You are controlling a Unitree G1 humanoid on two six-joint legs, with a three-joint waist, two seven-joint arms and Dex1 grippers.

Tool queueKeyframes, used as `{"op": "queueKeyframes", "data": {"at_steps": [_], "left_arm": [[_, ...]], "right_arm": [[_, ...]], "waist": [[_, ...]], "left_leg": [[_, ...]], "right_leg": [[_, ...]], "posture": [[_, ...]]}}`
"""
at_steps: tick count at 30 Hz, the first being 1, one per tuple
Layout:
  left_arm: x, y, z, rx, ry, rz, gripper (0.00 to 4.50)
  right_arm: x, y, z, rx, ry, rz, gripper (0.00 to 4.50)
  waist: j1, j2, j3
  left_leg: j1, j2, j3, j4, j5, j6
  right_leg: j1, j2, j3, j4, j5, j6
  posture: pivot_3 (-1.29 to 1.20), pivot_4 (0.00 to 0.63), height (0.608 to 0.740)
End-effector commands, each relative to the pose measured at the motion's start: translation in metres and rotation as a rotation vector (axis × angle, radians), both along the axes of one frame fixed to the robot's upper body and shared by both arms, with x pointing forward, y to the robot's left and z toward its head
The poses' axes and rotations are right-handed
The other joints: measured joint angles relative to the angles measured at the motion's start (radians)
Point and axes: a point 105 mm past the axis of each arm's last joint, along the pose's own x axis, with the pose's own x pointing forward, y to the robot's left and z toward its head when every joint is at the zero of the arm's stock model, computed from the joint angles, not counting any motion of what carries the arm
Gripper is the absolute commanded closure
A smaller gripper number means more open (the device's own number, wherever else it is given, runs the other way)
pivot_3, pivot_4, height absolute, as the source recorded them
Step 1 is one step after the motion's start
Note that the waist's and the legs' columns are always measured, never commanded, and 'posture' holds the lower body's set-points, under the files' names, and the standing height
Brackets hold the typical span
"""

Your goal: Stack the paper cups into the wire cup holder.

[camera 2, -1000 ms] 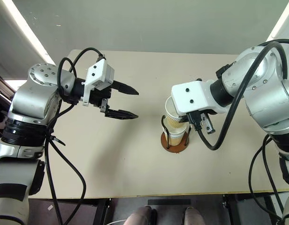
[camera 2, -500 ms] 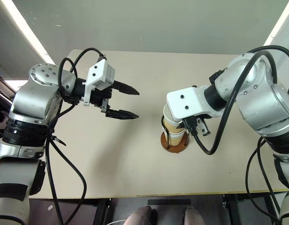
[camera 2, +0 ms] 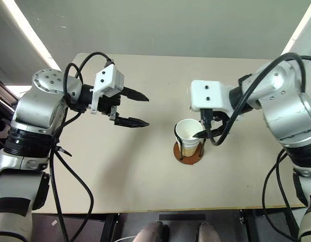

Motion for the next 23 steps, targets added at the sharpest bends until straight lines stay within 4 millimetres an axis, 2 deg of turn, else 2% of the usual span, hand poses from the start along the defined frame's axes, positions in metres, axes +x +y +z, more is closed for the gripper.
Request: {"op": "queueKeyframes", "data": {"at_steps": [1, 4, 7, 12, 16, 19, 23], "left_arm": [[-0.003, 0.005, 0.009, -0.043, -0.029, 0.033, 0.0], [-0.003, 0.008, 0.011, -0.075, -0.024, 0.064, 0.0], [-0.002, 0.011, 0.011, -0.103, -0.018, 0.099, 0.0], [0.001, 0.015, 0.009, -0.152, -0.016, 0.159, 0.0], [0.006, 0.017, 0.009, -0.185, -0.03, 0.203, 0.0], [0.007, 0.016, 0.007, -0.211, -0.031, 0.218, 0.0], [0.011, 0.017, 0.009, -0.24, -0.052, 0.254, 0.0]], "right_arm": [[-0.004, -0.021, 0.029, 0.228, -0.012, -0.124, 0.03], [0.001, -0.045, 0.036, 0.359, -0.012, -0.239, 0.03], [0.005, -0.066, 0.032, 0.426, -0.007, -0.334, 0.03], [0.014, -0.095, 0.018, 0.493, -0.004, -0.47, 0.03], [0.018, -0.107, 0.008, 0.535, -0.006, -0.533, 0.03], [0.025, -0.125, -0.009, 0.577, -0.016, -0.637, 0.03], [0.028, -0.14, -0.015, 0.616, -0.063, -0.719, 0.03]], "waist": [[0.0, 0.0, 0.0], [0.0, 0.0, 0.0], [0.003, 0.0, 0.0], [0.003, 0.0, 0.0], [0.004, 0.0, 0.0], [0.006, 0.0, 0.0], [0.006, 0.0, 0.0]], "left_leg": [[0.0, 0.0, 0.0, 0.0, 0.0, 0.0], [0.0, 0.0, 0.0, 0.0, 0.001, -0.001], [0.001, 0.0, 0.0, 0.0, 0.001, -0.001], [0.003, 0.0, 0.0, 0.0, 0.001, -0.001], [0.004, 0.0, 0.0, 0.0, 0.001, -0.002], [0.005, 0.0, 0.0, 0.0, 0.001, -0.002], [0.006, 0.0, 0.001, 0.0, 0.001, -0.002]], "right_leg": [[0.0, 0.0, 0.0, 0.0, 0.0, 0.0], [0.0, 0.0, 0.0, 0.001, 0.0, 0.0], [0.0, 0.0, 0.0, 0.001, 0.0, 0.0], [0.002, 0.0, 0.001, 0.002, 0.0, 0.0], [0.002, 0.0, 0.001, 0.003, 0.0, 0.0], [0.004, 0.0, 0.001, 0.003, 0.0, 0.0], [0.004, 0.0, 0.001, 0.004, 0.0, 0.001]], "posture": [[0.0, 0.15, 0.74], [0.0, 0.15, 0.74], [0.0, 0.15, 0.74], [0.0, 0.15, 0.74], [0.0, 0.15, 0.74], [0.0, 0.15, 0.74], [0.0, 0.15, 0.74]]}}
